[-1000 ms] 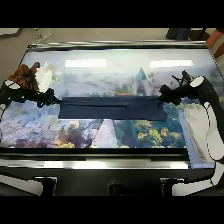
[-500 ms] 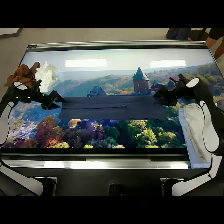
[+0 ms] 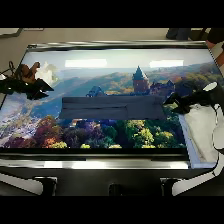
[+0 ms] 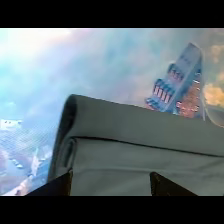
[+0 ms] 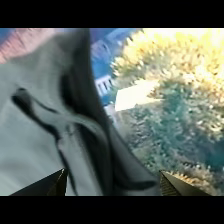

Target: Fold the shirts.

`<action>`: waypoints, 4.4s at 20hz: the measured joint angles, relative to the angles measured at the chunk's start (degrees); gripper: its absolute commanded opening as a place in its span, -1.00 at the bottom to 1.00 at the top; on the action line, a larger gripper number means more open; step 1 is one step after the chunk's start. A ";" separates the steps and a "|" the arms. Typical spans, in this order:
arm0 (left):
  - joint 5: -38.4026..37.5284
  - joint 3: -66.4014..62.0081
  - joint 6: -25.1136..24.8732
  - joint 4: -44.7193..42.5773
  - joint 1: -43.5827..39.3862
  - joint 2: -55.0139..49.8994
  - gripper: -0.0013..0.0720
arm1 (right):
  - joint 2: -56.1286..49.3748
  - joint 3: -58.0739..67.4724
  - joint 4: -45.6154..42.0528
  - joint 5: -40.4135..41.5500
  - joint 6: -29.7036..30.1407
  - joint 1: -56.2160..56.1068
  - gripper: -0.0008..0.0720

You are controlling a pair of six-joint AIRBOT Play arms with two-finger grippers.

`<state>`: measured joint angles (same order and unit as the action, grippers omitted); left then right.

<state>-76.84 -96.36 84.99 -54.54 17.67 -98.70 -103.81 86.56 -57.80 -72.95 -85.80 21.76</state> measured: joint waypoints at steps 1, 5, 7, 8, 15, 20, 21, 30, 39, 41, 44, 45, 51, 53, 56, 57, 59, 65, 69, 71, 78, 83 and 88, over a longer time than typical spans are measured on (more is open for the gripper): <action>-0.39 -0.07 -0.22 -0.02 -0.50 0.92 0.64 | -1.03 0.00 1.18 -0.44 0.28 0.26 0.92; -0.81 -0.26 -0.92 -0.02 -3.19 3.69 0.64 | -4.07 0.13 5.73 -1.42 0.81 -0.11 0.92; -0.90 -0.26 -1.03 0.00 -4.83 4.28 0.64 | -5.03 0.20 6.71 -1.22 0.96 -1.25 0.92; -0.92 -0.26 -1.09 -0.02 -5.57 4.44 0.64 | -5.46 0.20 7.21 -1.18 1.03 -2.12 0.88; -0.92 -0.26 -2.67 0.00 -14.19 4.09 -0.46 | -6.23 -0.17 7.63 -1.09 1.18 -8.24 -0.86; 2.14 1.62 -4.04 0.20 -26.58 0.37 -0.90 | 1.99 -0.07 7.50 -2.25 -1.40 -12.09 -0.86; 3.69 2.03 -4.02 0.55 -29.55 -1.01 -0.89 | 4.74 -0.04 6.84 -2.67 -2.05 -13.18 -0.86; 16.13 2.97 -1.40 12.92 -43.91 -12.00 -0.90 | 28.74 0.00 1.14 -8.50 -11.54 -20.20 -0.86; 27.15 2.69 -2.27 34.86 -55.08 -19.52 -0.91 | 38.80 0.02 0.90 -12.39 -17.57 -20.90 -0.86; 28.00 2.60 -4.35 35.85 -54.38 -18.88 -0.91 | 37.57 0.02 0.92 -12.02 -17.75 -20.90 -0.86; 25.53 2.49 -4.81 26.36 -49.53 -13.75 -0.91 | 33.73 0.00 2.08 -9.99 -16.74 -21.94 -0.86; 24.35 2.51 -3.93 21.53 -47.19 -11.43 -0.91 | 31.93 0.02 2.78 -8.87 -16.28 -23.06 -0.86; 21.14 2.45 -1.53 3.96 -28.15 6.84 -0.90 | 18.08 0.00 10.23 2.45 -14.45 -32.44 -0.86; 20.48 2.47 -1.40 2.12 -22.88 12.50 -0.90 | 12.87 0.02 14.34 6.95 -13.97 -34.93 -0.86; 19.67 2.45 -1.66 0.68 -17.73 19.63 -0.90 | 5.73 0.02 21.20 12.57 -13.42 -37.73 -0.84; 19.32 2.45 -1.97 0.50 -16.85 21.46 -0.90 | 3.80 0.00 23.52 14.08 -13.27 -38.47 -0.54; 18.29 2.45 -2.58 0.13 -16.02 23.93 -0.90 | 0.57 0.02 28.15 16.83 -12.85 -39.85 0.47; 16.61 3.61 -3.78 -0.68 -15.58 26.21 -0.90 | -0.11 0.00 32.52 13.57 -6.12 -37.22 0.56; 16.28 5.05 -3.98 -2.29 -15.26 26.49 -0.90 | 5.64 0.00 18.40 4.94 -7.91 -28.57 0.55; 16.26 5.38 -4.00 -2.99 -15.19 26.56 -0.90 | 8.09 -1.40 6.80 -0.39 -11.23 -25.14 0.58; 16.17 5.68 -4.00 -3.85 -15.17 26.58 -0.90 | 10.58 -17.05 2.45 3.13 -14.34 -22.47 0.69; 16.17 5.68 -4.00 -3.96 -15.17 26.60 -0.90 | 8.72 -20.92 10.19 8.76 -11.61 -24.24 -0.86; 16.17 5.68 -4.07 -3.98 -15.17 26.60 -0.90 | 13.29 -14.62 16.15 7.80 -4.50 -18.75 -0.86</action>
<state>-60.66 -90.67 80.93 -58.52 2.50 -72.10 -90.52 71.94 -41.65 -65.14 -90.30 3.01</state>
